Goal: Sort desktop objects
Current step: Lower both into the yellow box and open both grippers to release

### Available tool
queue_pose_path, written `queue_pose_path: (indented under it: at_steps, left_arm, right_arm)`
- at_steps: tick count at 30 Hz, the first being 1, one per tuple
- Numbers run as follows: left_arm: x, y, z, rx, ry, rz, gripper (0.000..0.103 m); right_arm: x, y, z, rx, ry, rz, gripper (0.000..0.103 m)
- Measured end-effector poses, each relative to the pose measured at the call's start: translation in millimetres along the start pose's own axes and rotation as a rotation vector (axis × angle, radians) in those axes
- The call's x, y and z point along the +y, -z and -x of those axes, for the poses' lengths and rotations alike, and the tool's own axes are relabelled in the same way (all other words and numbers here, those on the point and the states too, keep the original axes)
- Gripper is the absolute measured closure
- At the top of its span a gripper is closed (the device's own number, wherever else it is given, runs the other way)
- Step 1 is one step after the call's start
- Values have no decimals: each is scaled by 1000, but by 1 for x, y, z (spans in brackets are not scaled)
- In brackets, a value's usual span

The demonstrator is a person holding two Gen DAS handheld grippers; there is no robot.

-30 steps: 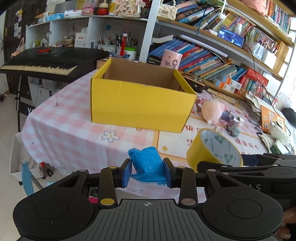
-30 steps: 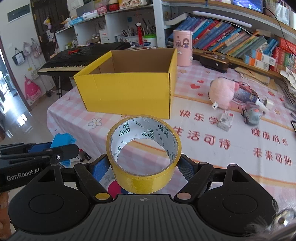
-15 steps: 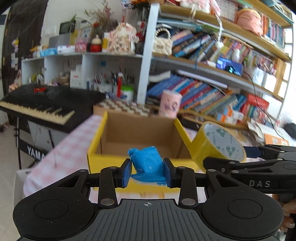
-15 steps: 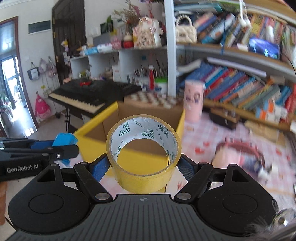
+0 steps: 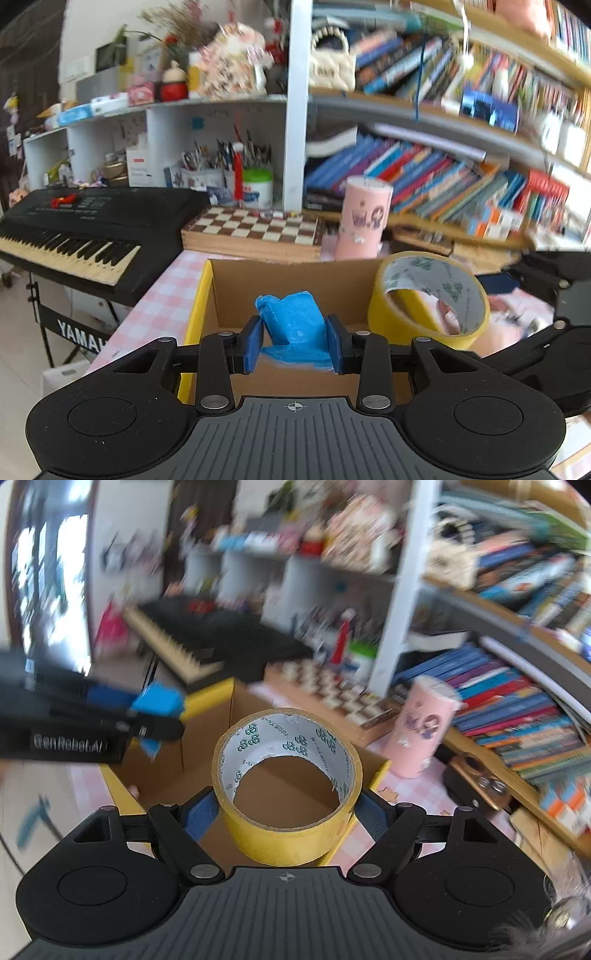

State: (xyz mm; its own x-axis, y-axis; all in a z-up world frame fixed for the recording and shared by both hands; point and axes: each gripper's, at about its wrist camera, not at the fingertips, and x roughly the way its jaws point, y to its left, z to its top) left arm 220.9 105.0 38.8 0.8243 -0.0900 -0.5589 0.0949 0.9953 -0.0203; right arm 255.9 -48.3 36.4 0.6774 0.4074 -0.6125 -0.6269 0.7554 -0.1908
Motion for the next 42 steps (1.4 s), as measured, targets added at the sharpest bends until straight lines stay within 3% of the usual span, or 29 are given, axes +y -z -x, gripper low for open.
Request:
queue_pose_path:
  at_steps: [6,12,23,35,42]
  left_arm:
    - [3,-13,-55,111,-15,-54,68]
    - [7,-14,-102,231,-10,-38,68]
    - [10,-5,-136,358,-43,-37,68]
    - [13,-3,-138,367,-85,-26,65]
    - [13,-8,-121,282,-79,-24,45]
  right_arm:
    - [0,-9,-57,114,-32,176,24]
    - [2,-16,-102,180,-69,316,24]
    - [14,-17,-147,277,-188,493,24]
    - [21,-21,-154,248,-202,537,24]
    - [11,-20,-138,170,-152,481,17]
